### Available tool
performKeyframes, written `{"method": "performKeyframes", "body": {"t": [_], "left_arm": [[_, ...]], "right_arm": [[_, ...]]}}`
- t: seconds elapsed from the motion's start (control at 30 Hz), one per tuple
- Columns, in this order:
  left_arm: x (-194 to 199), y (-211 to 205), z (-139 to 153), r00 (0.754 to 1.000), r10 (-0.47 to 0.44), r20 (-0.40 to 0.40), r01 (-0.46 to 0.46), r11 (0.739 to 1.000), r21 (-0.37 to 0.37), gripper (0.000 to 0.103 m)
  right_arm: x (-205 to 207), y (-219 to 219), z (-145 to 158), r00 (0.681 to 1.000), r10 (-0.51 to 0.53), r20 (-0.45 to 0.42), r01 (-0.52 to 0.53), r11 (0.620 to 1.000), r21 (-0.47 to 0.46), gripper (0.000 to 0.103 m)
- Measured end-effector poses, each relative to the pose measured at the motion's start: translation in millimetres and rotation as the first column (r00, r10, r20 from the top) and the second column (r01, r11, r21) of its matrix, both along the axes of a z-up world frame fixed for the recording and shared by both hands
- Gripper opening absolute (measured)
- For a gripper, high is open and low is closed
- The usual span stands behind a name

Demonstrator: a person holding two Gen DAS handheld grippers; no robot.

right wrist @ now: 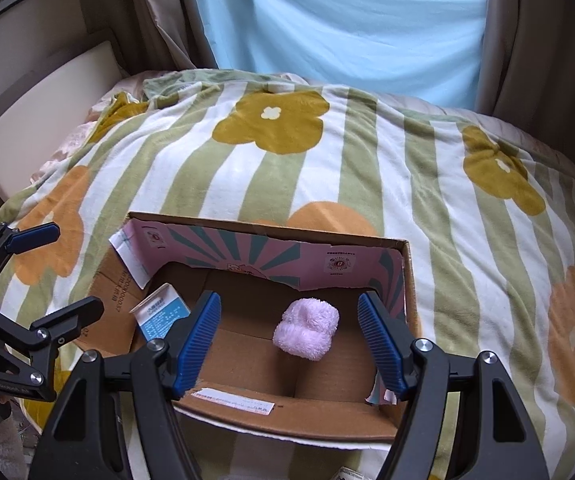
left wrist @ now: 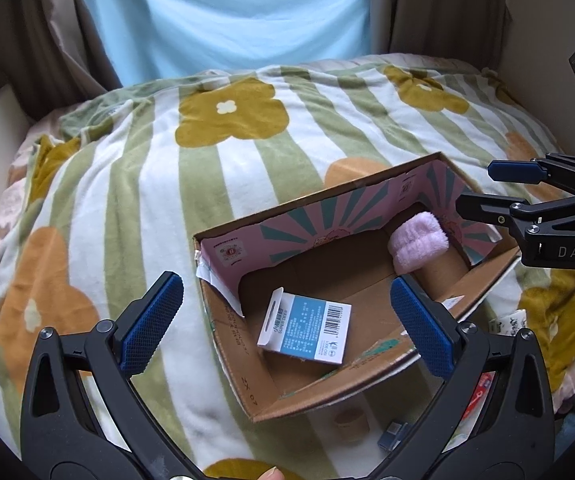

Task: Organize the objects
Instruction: 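Carry both items over the pink box and open both tools to drop them, then grasp the blue cube box with the left tool while the right tool grasps the floss case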

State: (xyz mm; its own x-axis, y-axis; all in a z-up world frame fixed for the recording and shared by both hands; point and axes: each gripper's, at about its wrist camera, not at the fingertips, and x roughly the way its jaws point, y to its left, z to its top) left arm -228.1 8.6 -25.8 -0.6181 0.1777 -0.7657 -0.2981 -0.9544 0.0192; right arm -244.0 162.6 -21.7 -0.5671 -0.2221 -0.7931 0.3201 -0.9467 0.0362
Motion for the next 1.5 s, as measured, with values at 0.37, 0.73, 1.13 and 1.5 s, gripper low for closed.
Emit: {"method": "performKeyframes", "body": {"t": [0.37, 0.73, 1.13, 1.5], "left_arm": [[78, -11, 47, 0.993, -0.017, -0.119, 0.018, 1.0, 0.009, 0.103], [147, 9, 25, 0.986, -0.137, -0.095, 0.135, 0.991, -0.023, 0.103], [176, 48, -82, 0.959, -0.274, 0.077, 0.278, 0.959, -0.051, 0.103], [165, 53, -117, 0.955, -0.278, 0.102, 0.283, 0.958, -0.037, 0.103]], "right_arm": [[80, 36, 38, 0.995, 0.048, -0.092, -0.046, 0.999, 0.029, 0.067], [161, 62, 17, 0.989, 0.101, -0.11, -0.093, 0.992, 0.08, 0.067], [188, 51, -68, 0.987, 0.156, 0.028, -0.159, 0.978, 0.133, 0.077], [198, 19, -129, 0.975, 0.172, 0.142, -0.195, 0.967, 0.164, 0.102]]}}
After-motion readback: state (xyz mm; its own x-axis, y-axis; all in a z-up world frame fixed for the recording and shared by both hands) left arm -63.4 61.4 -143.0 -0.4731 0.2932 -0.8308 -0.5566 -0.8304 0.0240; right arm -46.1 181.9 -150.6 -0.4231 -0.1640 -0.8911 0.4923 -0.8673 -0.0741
